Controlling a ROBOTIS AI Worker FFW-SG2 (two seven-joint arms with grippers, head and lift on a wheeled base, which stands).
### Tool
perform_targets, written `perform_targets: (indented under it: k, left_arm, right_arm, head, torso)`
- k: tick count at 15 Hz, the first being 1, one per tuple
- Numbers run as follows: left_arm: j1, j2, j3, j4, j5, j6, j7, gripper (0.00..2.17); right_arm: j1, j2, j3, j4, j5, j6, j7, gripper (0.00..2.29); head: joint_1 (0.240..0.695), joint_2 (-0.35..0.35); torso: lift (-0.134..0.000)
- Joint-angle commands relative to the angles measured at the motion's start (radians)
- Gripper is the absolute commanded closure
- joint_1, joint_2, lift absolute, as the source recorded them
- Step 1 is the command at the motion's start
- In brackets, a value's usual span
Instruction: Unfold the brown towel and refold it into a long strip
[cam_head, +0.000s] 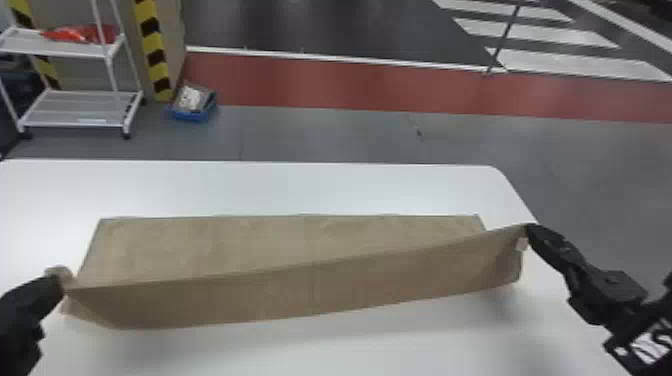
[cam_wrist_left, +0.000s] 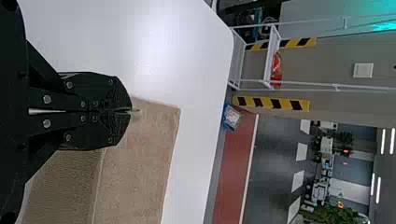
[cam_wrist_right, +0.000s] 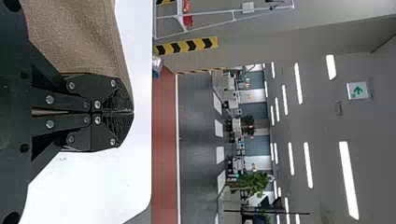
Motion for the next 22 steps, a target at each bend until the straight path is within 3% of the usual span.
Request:
perform_targets:
  k: [1, 8, 15, 22]
  left_arm:
    - [-0.108, 0.000, -0.006, 0.072, 0.000, 0.042, 0.001, 1.39]
    - [-0.353, 0.002, -0.053, 0.292, 0.000, 0.082, 0.000, 1.39]
    - [-0.415, 0.022, -0.044, 0.360, 0.001, 0.085, -0.005, 1.39]
    - [-0.510, 0.028, -0.111, 0.466, -0.035, 0.095, -0.007, 1.37]
  right_arm:
    - [-0.093, -0.016, 0.000, 0.071, 0.010, 0.068, -0.001, 1.48]
    - [-0.235, -0.035, 0.040, 0.209, 0.044, 0.127, -0.021, 1.48]
    - [-0.281, -0.024, 0.075, 0.213, 0.053, 0.154, -0.058, 1.48]
    - [-0.303, -0.027, 0.089, 0.272, 0.080, 0.148, -0.081, 1.48]
  head:
    - [0.695, -0.185]
    - [0.695, -0.179]
    - [0.695, -0.150]
    - [0.695, -0.142]
  torso:
    - [-0.125]
    - [-0.125]
    - [-0.125]
    - [-0.125]
